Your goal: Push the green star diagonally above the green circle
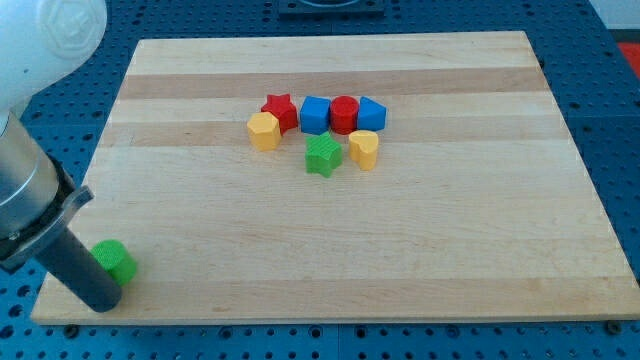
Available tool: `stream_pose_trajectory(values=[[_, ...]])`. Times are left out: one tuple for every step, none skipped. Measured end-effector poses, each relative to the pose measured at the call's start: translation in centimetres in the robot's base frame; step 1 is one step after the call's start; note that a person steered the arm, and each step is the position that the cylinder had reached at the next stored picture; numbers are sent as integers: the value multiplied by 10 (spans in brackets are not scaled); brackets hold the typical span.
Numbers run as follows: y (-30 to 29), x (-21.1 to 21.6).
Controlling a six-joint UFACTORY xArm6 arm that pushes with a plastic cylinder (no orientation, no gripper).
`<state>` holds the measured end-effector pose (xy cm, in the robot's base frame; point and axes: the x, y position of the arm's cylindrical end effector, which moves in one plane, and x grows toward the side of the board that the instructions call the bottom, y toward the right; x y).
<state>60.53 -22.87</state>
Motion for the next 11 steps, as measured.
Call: stream_pose_trajectory(values=[[0,4],[9,12],[49,-6],[109,-35],[168,-82],[222,-116],[260,-134],[265,-158],[258,-179],[232,-183],[193,-183]])
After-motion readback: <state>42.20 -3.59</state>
